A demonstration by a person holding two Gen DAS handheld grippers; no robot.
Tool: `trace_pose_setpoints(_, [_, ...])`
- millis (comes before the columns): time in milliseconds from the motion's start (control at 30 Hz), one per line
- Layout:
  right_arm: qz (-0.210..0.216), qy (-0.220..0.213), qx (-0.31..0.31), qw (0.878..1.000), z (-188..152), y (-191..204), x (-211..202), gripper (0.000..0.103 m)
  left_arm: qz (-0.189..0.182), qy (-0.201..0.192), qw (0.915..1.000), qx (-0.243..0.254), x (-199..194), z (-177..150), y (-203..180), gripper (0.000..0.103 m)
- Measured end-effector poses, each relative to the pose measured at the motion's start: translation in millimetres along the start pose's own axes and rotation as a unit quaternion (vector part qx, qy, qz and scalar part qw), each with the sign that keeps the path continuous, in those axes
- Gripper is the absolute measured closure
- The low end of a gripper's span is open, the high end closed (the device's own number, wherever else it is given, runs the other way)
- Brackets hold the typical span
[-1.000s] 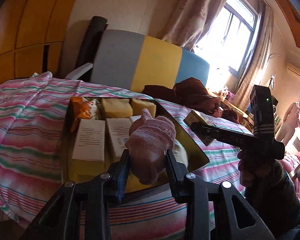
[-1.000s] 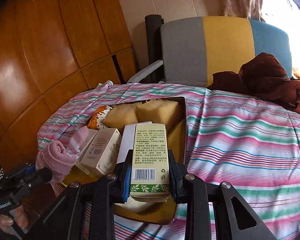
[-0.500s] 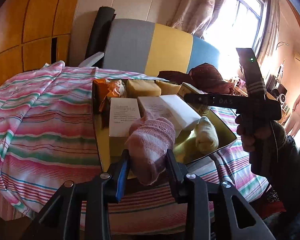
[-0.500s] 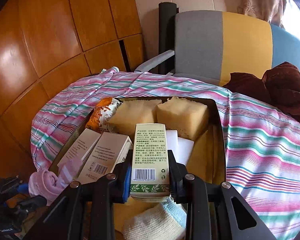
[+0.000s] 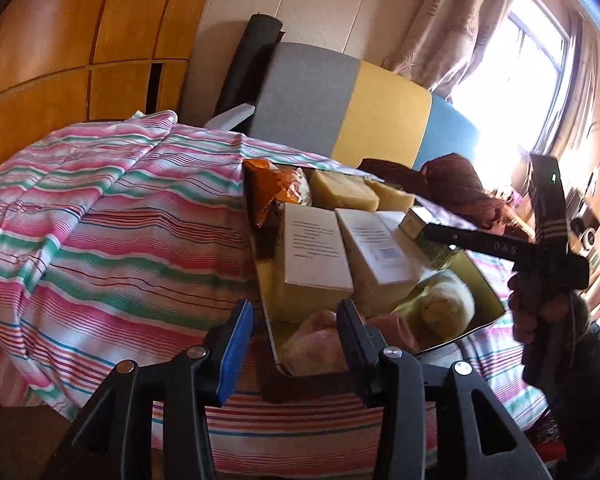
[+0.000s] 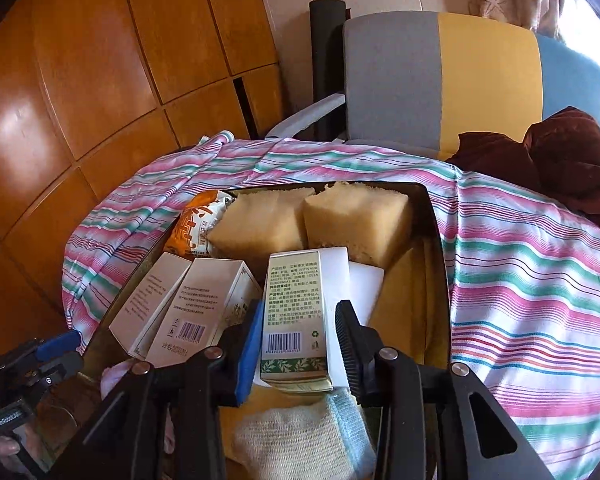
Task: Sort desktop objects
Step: 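Move both open tools back to the pile of items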
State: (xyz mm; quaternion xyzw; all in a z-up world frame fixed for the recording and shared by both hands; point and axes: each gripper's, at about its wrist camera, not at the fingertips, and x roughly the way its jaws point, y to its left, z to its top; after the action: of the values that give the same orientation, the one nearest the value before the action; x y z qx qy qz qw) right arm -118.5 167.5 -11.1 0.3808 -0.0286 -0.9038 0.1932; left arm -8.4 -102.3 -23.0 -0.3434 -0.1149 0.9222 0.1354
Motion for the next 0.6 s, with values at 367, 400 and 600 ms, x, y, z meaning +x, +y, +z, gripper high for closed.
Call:
trace_pose_setpoints(367, [-0.009,-0.007,-0.004,1.0,0,1,1,0.07,-0.045,-0.007,0.9988,0.016,1,8,-25,0.058])
trace_pose_setpoints(400, [-0.01,-0.007,-0.003,1.0,2,1,3,0.07,-0.047,-0.005,0.9987,0.018,2,8,-27,0.058])
trace_pose_setpoints(600, [0.003,-0.004,0.01,1.0,7,0,7,0.067,-0.07,0.0,0.9974,0.019,8,11,-40,0.058])
